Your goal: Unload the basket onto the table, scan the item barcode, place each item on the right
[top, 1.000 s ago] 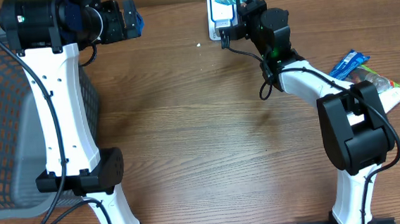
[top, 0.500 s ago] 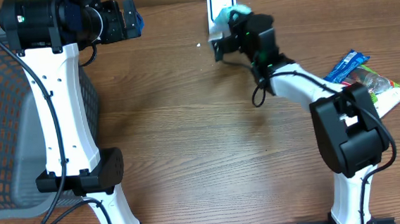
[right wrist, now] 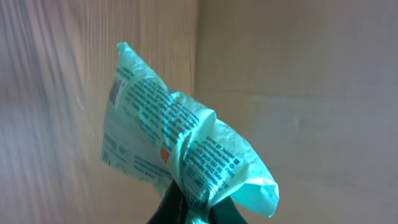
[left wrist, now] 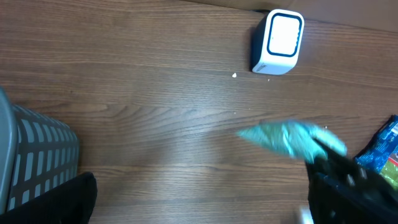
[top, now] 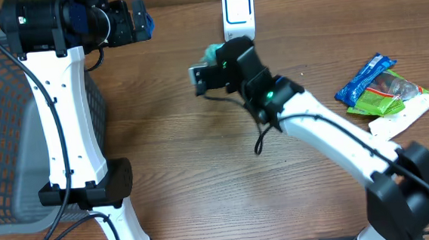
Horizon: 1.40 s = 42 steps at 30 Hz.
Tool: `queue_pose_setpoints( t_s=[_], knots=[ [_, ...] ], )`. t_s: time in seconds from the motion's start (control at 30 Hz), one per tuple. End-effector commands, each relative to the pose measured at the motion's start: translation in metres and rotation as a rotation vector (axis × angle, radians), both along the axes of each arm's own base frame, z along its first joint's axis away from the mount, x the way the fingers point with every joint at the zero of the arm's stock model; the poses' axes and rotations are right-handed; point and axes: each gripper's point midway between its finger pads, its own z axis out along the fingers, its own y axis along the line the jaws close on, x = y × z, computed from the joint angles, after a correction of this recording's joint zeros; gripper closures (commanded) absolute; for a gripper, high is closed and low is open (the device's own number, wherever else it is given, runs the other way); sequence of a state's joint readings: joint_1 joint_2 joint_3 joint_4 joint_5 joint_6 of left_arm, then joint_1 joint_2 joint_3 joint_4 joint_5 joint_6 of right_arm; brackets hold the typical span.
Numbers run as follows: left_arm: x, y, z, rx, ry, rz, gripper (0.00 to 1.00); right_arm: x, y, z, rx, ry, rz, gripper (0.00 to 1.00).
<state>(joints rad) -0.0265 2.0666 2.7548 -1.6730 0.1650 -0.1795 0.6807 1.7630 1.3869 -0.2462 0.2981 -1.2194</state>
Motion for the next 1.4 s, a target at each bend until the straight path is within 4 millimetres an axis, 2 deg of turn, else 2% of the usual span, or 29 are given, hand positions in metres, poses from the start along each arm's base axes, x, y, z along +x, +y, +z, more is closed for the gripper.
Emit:
queue_pose_setpoints(
  t_s=[0.0,0.1,0.2,0.33,0.53,0.6,0.73,0.8,0.9,0.93,0.97,1.0,1.13,1.2,1.3,1.37],
  knots=[
    [-0.005,-0.007,0.008,-0.001,-0.022,-0.027,0.00,-0.007,-0.008,-0.001,0.462,0.203,-0.364,0.96],
    [-0.005,-0.007,0.008,-0.001,-0.022,-0.027,0.00,-0.029,-0.013,-0.033,0.610,0.441,-0.532,0.96],
    [-0.005,-0.007,0.008,-0.001,-0.022,-0.027,0.00,-0.047,-0.043,-0.060,0.597,0.568,-0.719,0.96],
    [-0.005,-0.007,0.008,-0.001,-0.022,-0.027,0.00,-0.054,-0.096,-0.080,0.565,0.638,-0.934,0.96],
    [-0.005,-0.007,0.008,-0.001,-0.022,-0.027,0.00,-0.053,-0.201,-0.094,0.664,0.669,-1.363,0.96],
    [-0.005,-0.007,0.008,-0.001,-0.022,-0.027,0.00,-0.057,-0.242,-0.097,0.676,0.670,-1.490,0.96],
    [-0.005,-0.007,0.008,-0.001,-0.022,-0.027,0.00,-0.067,-0.308,-0.100,0.704,0.661,-1.674,0.96],
    [-0.005,-0.007,0.008,-0.001,-0.022,-0.027,0.00,-0.071,-0.332,-0.102,0.753,0.677,-1.739,0.96],
    [-0.005,-0.007,0.008,-0.001,-0.022,-0.027,0.00,-0.076,-0.356,-0.103,0.834,0.707,-1.798,0.96],
    [-0.005,-0.007,0.008,-0.001,-0.022,-0.027,0.00,-0.076,-0.361,-0.104,0.869,0.722,-1.810,0.86],
    [-0.005,-0.007,0.008,-0.001,-0.022,-0.027,0.00,-0.076,-0.365,-0.104,0.915,0.748,-1.813,0.53],
    [-0.005,-0.007,0.008,-0.001,-0.022,-0.027,0.00,-0.075,-0.365,-0.104,0.968,0.782,-1.805,0.00],
    [-0.005,-0.007,0.008,-0.001,-0.022,-0.027,0.00,-0.067,-0.357,-0.094,1.183,0.926,-1.723,0.00],
    [-0.005,-0.007,0.008,-0.001,-0.022,-0.027,0.00,-0.058,-0.347,-0.076,1.317,1.001,-1.625,0.00],
    [-0.005,-0.007,0.008,-0.001,-0.022,-0.027,0.00,-0.044,-0.323,-0.032,1.500,1.106,-1.403,0.00],
    [-0.005,-0.007,0.008,-0.001,-0.022,-0.027,0.00,-0.040,-0.299,0.014,1.605,1.173,-1.190,0.00]
  ],
)
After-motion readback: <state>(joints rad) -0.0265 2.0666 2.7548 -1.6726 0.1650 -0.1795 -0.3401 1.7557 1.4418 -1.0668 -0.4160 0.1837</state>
